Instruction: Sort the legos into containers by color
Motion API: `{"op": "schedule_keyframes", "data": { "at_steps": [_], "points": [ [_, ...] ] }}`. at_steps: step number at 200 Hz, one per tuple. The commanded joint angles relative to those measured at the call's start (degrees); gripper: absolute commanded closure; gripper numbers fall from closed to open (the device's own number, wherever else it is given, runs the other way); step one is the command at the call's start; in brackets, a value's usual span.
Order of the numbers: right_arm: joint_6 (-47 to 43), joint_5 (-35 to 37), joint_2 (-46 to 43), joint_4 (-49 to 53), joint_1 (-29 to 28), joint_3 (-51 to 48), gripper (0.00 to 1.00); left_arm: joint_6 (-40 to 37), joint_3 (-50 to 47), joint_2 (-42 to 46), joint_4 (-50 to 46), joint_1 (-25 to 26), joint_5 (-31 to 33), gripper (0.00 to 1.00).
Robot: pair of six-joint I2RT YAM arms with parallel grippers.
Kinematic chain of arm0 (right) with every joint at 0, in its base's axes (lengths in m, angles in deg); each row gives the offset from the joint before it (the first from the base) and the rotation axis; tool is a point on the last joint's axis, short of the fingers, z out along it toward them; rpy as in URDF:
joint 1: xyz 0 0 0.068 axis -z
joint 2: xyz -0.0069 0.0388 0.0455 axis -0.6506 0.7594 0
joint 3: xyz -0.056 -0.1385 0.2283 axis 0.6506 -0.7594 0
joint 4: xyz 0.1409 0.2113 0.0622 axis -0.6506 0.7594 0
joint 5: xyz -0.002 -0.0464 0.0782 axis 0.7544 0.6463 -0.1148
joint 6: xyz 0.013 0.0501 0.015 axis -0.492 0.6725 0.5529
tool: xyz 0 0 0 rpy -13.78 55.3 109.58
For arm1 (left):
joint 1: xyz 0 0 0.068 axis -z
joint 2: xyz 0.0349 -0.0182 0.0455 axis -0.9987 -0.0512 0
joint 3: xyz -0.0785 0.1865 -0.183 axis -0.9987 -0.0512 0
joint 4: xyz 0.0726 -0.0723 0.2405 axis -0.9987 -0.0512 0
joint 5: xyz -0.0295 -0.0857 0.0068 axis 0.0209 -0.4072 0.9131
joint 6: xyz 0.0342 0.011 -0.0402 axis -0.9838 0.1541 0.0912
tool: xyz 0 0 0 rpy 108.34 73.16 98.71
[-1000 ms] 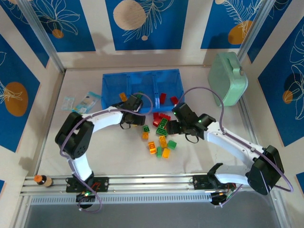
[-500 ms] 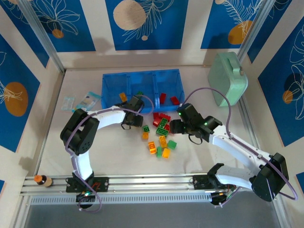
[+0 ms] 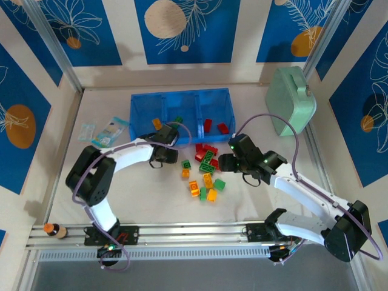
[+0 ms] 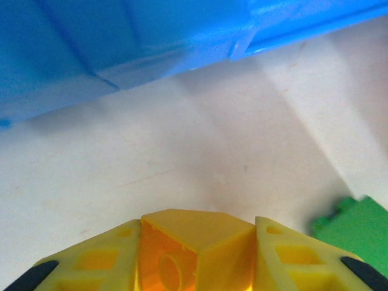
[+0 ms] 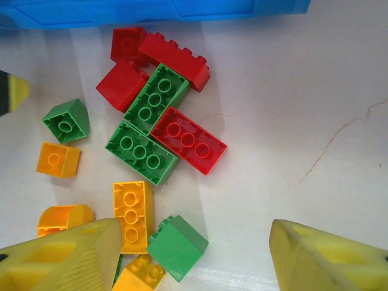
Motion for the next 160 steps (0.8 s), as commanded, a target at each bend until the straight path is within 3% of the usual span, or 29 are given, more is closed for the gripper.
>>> {"op": "schedule_keyframes", "data": {
  "at_steps": [1,39,98,105,115,121,160],
  "points": [
    [1.03,-0.56,-0.50,0.10,0.38,-0.88,0.34,1.43,-0.17,5.30,-0.88,-4.01,-2.39,0.64],
    [1.56,-2.19,-0.59,-0.51,-0.26,-1.47,0.34,-1.22,4.86,7.98,-3.13,-10.16,-1.10,0.63],
    [2.69,-2.86,-0.92,-0.61,-3.04,-2.11,0.35,-3.67,17.13,-2.52,-5.92,-17.10,-0.89,0.63],
    [2.69,-2.92,-1.00,-0.45,-3.30,-1.89,0.35,-3.45,18.74,-3.79,-6.61,-17.52,-0.70,0.57],
    [2.53,-3.13,-1.10,-0.34,-3.71,-1.58,0.35,-3.45,21.27,-5.27,-8.12,-17.93,-0.68,0.37],
    [2.28,-3.27,-1.11,-0.34,-3.98,-1.42,0.35,-3.44,22.74,-5.52,-9.23,-17.94,-0.68,0.31],
    [1.72,-2.68,0.69,-0.59,-5.86,-0.79,0.35,-2.92,18.89,0.01,-5.94,-17.20,-2.32,0.26]
  ]
}}
